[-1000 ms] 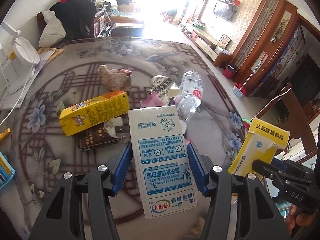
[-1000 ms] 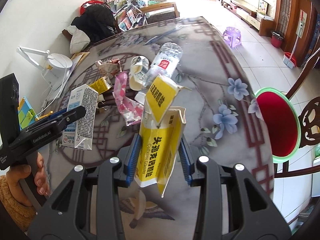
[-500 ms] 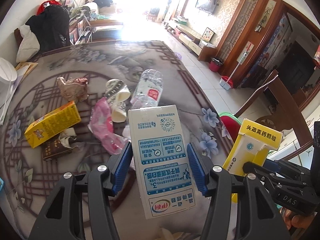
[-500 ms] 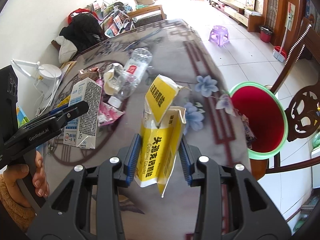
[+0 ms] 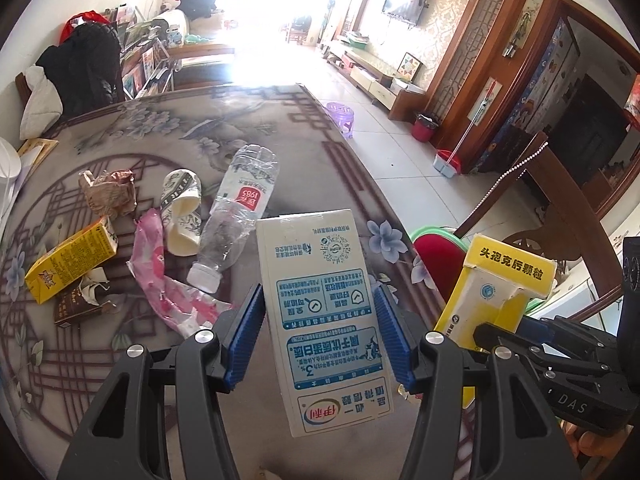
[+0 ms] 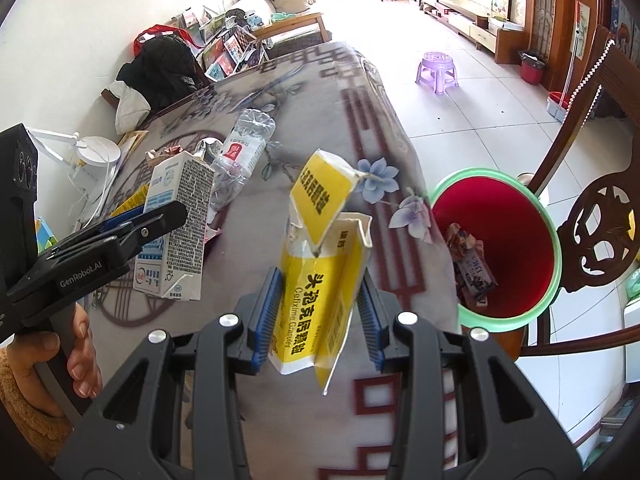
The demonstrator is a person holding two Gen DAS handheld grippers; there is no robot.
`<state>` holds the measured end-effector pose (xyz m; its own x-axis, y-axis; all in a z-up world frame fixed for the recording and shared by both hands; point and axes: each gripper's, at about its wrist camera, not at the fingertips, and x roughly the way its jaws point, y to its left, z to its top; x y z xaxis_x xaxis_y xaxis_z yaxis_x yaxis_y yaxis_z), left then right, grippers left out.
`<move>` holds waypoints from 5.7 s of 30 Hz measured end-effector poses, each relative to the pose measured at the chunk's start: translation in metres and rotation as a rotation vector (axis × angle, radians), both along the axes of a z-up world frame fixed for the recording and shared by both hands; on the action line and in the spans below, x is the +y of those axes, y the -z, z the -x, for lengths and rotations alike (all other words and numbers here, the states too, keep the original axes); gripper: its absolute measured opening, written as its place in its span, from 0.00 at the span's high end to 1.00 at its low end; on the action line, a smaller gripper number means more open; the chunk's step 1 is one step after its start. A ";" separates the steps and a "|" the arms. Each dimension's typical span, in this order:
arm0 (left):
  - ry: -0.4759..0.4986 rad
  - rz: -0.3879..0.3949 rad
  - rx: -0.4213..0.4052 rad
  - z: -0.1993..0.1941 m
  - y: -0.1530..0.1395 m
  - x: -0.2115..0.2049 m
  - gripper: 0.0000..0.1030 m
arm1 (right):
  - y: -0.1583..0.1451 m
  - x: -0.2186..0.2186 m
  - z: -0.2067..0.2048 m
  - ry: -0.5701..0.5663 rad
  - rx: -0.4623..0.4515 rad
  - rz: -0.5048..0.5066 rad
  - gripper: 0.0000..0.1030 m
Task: Collect trash
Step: 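Carry the milk carton and yellow-white box to the red bin with both tools, then open the right tool over the bin while the left tool releases the carton, then move both tools back over the table toward the orange carton and pink wrapper, then grasp the orange drink carton with the left tool while the right tool grasps the pink wrapper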
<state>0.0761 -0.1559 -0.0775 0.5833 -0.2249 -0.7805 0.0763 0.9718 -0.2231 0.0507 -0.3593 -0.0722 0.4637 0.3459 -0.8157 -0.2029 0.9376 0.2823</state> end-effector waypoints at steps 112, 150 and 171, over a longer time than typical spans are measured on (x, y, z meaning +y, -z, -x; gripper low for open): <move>0.304 0.065 0.326 -0.121 0.099 0.254 0.25 | 0.023 0.174 -0.031 0.000 0.090 0.104 0.31; -0.234 0.129 0.147 -0.022 0.069 0.281 0.41 | 0.047 0.259 -0.065 -0.275 0.114 0.079 0.84; -0.113 0.061 -0.026 0.028 -0.008 0.188 0.41 | -0.022 0.173 0.012 -0.136 -0.029 -0.041 0.84</move>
<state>0.0483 0.0321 -0.0699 0.6272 -0.2036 -0.7518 -0.0261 0.9592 -0.2815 0.0391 -0.1860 -0.0498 0.4330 0.4397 -0.7869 -0.3360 0.8888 0.3118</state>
